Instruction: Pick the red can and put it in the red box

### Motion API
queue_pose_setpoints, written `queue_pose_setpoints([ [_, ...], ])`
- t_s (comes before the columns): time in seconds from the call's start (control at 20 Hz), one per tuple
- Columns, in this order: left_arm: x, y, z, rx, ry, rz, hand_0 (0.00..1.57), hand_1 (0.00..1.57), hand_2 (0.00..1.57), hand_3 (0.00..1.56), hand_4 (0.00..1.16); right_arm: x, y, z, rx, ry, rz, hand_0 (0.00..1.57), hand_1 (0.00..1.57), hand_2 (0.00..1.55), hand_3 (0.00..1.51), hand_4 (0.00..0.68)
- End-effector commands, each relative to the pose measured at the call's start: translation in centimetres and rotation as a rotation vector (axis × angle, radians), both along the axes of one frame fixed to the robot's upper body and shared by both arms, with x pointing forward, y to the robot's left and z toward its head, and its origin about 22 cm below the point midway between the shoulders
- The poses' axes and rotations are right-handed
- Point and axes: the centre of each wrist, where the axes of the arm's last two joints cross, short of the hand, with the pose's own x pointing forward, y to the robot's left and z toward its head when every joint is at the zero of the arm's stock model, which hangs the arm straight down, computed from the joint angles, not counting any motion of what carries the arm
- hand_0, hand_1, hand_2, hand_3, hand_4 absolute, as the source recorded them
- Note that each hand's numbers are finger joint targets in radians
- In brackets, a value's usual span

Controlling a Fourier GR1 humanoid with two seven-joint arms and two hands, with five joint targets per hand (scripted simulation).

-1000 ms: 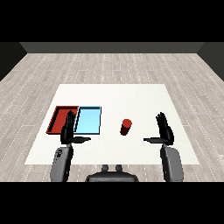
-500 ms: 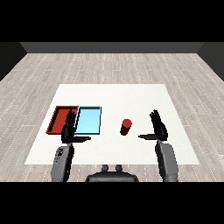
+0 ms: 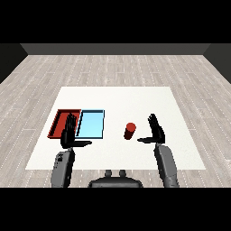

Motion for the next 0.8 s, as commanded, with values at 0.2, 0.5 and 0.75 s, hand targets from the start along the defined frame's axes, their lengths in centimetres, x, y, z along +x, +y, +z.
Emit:
queue_pose_setpoints([
  [0.2, 0.0, -0.2, -1.0, 0.0, -0.011, 0.006, 0.0, 0.0, 0.0, 0.0, 0.0, 1.0, 1.4, -1.3, 0.022, 0.043, 0.054, 0.0, 0.0, 0.0, 0.0, 0.0],
  [0.5, -0.3, -0.6, 1.7, -0.015, -0.013, -0.001, 0.0, 0.0, 0.0, 0.0, 0.0, 1.9, 4.4, -1.8, 0.064, 0.067, 0.058, 0.0, 0.0, 0.0, 0.0, 0.0],
  [0.75, 0.4, 0.5, 0.8, -0.024, 0.002, 0.0, 0.0, 0.0, 0.0, 0.0, 0.0, 0.6, 3.4, -3.9, 0.09, 0.102, 0.066, 0.0, 0.0, 0.0, 0.0, 0.0],
])
